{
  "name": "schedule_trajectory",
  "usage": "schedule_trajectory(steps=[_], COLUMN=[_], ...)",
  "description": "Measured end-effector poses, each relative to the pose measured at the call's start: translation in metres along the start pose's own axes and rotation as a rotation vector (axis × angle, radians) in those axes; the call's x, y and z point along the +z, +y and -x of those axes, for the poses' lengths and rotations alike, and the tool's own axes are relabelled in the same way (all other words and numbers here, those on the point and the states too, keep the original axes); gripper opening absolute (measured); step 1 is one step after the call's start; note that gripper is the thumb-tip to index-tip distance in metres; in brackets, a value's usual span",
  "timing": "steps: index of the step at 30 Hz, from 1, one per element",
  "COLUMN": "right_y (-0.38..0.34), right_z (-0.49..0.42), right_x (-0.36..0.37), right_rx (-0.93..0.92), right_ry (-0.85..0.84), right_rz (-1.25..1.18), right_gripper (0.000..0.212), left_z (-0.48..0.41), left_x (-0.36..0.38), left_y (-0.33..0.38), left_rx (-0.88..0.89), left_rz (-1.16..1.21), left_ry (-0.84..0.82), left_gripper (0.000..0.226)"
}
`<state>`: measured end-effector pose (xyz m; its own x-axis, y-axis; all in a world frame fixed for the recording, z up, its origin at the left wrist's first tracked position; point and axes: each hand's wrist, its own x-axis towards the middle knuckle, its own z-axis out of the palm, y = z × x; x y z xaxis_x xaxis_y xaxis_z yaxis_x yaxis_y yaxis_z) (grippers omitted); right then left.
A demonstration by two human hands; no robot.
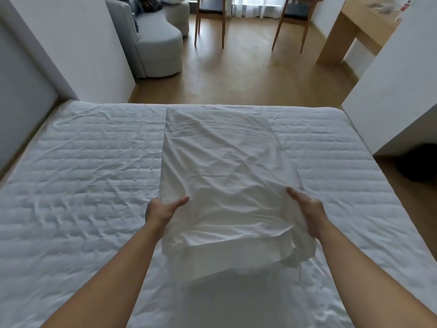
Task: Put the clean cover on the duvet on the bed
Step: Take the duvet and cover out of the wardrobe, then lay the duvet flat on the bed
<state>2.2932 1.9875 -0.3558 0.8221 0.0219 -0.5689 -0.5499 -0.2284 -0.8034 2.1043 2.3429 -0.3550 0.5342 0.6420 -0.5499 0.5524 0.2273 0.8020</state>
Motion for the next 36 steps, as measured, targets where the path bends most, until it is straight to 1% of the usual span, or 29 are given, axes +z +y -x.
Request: schedule_trajectory(steps=[1, 3, 5, 7, 9, 11, 12, 13, 15, 17, 20, 22, 24, 26, 28, 30, 33, 36], right_y=[-0.008, -0.019, -0.022, -0.025, -0.029, -0.030, -0.030, -0.029, -0.030, -0.036, -0.051, -0.063, -0.075, -0.083, -0.086, -0.084, -0.070, -0.047], right_z=[-0.002, -0.006, -0.014, -0.020, -0.021, -0.018, -0.015, -0.012, -0.006, 0.002, 0.019, 0.038, 0.062, 0.088, 0.113, 0.134, 0.165, 0.189], right_x=[-0.005, -0.012, -0.019, -0.021, -0.019, -0.016, -0.014, -0.011, -0.005, 0.001, 0.021, 0.047, 0.084, 0.128, 0.179, 0.234, 0.329, 0.431], right_rx=[0.068, 0.179, 0.236, 0.250, 0.227, 0.232, 0.241, 0.247, 0.252, 0.218, 0.126, 0.052, 0.002, -0.019, -0.033, -0.042, -0.050, -0.072], right_ry=[-0.114, -0.351, -0.480, -0.509, -0.511, -0.551, -0.575, -0.594, -0.600, -0.590, -0.568, -0.553, -0.538, -0.557, -0.575, -0.577, -0.589, -0.530], right_rz=[-0.025, 0.028, 0.046, 0.002, -0.021, 0.000, 0.016, 0.029, 0.055, 0.073, 0.044, 0.014, -0.023, -0.056, -0.071, -0.062, -0.033, -0.034], right_gripper=[0.073, 0.072, 0.063, 0.055, 0.050, 0.048, 0.046, 0.045, 0.041, 0.036, 0.031, 0.029, 0.021, 0.013, 0.011, 0.014, 0.023, 0.029], left_z=[0.003, 0.007, 0.009, 0.015, 0.019, 0.024, 0.028, 0.032, 0.040, 0.045, 0.042, 0.040, 0.038, 0.032, 0.022, 0.007, -0.027, -0.072], left_x=[0.005, 0.012, 0.015, 0.017, 0.022, 0.034, 0.042, 0.049, 0.056, 0.055, 0.038, 0.018, -0.010, -0.048, -0.096, -0.154, -0.250, -0.336], left_y=[0.004, 0.009, 0.013, 0.016, 0.018, 0.021, 0.023, 0.026, 0.032, 0.043, 0.067, 0.087, 0.106, 0.118, 0.121, 0.117, 0.097, 0.073], left_rx=[-0.006, -0.030, -0.093, -0.185, -0.236, -0.250, -0.243, -0.230, -0.219, -0.194, -0.023, 0.104, 0.203, 0.274, 0.337, 0.381, 0.419, 0.437], left_rz=[-0.040, -0.064, -0.005, 0.083, 0.122, 0.116, 0.114, 0.119, 0.142, 0.169, 0.157, 0.094, -0.005, -0.116, -0.228, -0.315, -0.396, -0.481], left_ry=[0.015, 0.030, -0.004, -0.097, -0.177, -0.193, -0.186, -0.173, -0.164, -0.177, -0.123, -0.077, -0.047, 0.006, 0.048, 0.087, 0.135, 0.170], left_gripper=[0.077, 0.068, 0.062, 0.063, 0.073, 0.085, 0.088, 0.086, 0.073, 0.061, 0.045, 0.045, 0.047, 0.041, 0.038, 0.039, 0.044, 0.051])
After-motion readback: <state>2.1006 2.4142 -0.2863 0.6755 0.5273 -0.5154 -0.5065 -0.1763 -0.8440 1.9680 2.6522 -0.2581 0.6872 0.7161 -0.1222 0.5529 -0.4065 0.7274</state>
